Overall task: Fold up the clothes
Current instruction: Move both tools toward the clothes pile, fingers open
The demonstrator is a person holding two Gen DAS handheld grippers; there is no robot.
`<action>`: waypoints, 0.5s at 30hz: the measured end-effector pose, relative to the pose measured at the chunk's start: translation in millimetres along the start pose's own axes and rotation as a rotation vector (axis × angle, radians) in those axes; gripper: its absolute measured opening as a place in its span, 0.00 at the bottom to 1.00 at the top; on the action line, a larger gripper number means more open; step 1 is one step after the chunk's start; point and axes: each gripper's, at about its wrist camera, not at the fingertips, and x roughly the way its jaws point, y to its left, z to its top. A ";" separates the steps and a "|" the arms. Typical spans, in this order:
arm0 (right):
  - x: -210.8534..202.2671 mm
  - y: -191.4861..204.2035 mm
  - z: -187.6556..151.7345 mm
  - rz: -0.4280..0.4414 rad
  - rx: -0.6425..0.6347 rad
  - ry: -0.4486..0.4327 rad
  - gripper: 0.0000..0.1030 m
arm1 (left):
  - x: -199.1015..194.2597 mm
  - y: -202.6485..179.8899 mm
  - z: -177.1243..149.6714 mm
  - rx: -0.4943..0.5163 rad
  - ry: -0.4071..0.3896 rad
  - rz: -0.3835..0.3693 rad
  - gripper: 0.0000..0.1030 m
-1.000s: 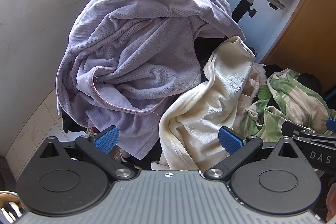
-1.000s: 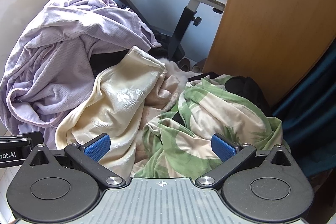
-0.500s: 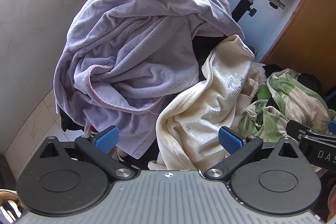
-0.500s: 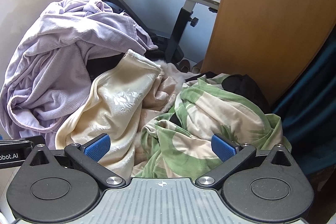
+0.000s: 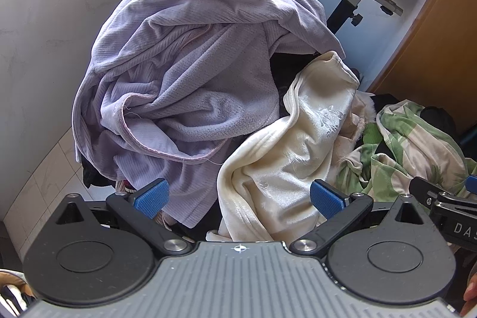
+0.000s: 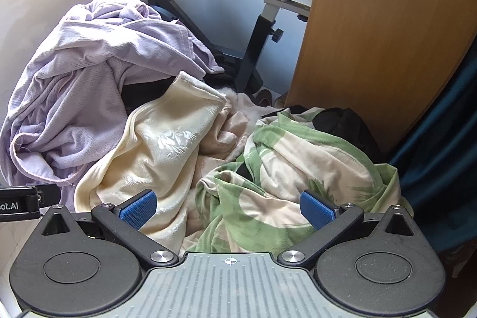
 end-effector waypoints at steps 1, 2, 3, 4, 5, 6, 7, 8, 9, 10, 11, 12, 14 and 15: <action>-0.8 -0.2 -0.7 -0.001 -0.003 -0.010 0.99 | 0.7 0.8 -0.4 -0.006 0.002 -0.004 1.00; -1.5 -0.4 -1.6 -0.004 -0.006 -0.022 0.99 | 1.3 1.3 -0.8 -0.010 0.003 -0.005 1.00; -2.2 -0.5 -2.3 -0.009 -0.013 -0.034 0.99 | 1.8 1.8 -1.1 -0.014 0.004 -0.006 1.00; -2.8 -0.2 -3.2 -0.018 -0.024 -0.045 0.99 | 2.3 2.3 -1.5 -0.017 0.005 -0.007 1.00; -3.0 0.3 -4.1 -0.029 -0.036 -0.054 0.99 | 2.5 2.1 -1.8 -0.015 0.006 -0.005 1.00; -3.0 0.4 -4.9 -0.035 -0.045 -0.058 0.99 | 2.7 1.8 -2.2 -0.013 0.007 -0.004 1.00; -2.8 0.5 -5.8 -0.040 -0.053 -0.060 0.99 | 2.9 1.6 -2.5 -0.012 0.008 -0.002 1.00; -2.4 0.2 -6.2 -0.042 -0.051 -0.056 0.99 | 3.1 1.4 -2.8 -0.010 0.008 0.000 1.00; -1.3 -1.6 -6.5 -0.036 -0.034 -0.044 0.99 | 3.3 0.7 -3.3 -0.006 0.010 0.000 1.00; -0.1 -4.0 -6.7 -0.022 -0.013 -0.032 0.99 | 3.3 0.0 -3.6 -0.003 0.010 -0.002 1.00; 0.9 -7.2 -6.7 0.001 0.017 -0.018 0.99 | 3.3 -0.7 -3.9 0.001 0.011 -0.003 1.00; 2.3 -10.8 -7.1 0.026 0.051 0.000 0.99 | 3.3 -1.2 -4.2 0.006 0.010 -0.004 1.00; 5.7 -15.9 -8.1 0.049 0.102 0.033 0.99 | 3.3 -2.3 -4.7 0.018 0.008 -0.005 1.00; 7.3 -17.7 -8.6 0.051 0.119 0.048 0.99 | 3.3 -2.8 -4.8 0.024 0.008 -0.005 1.00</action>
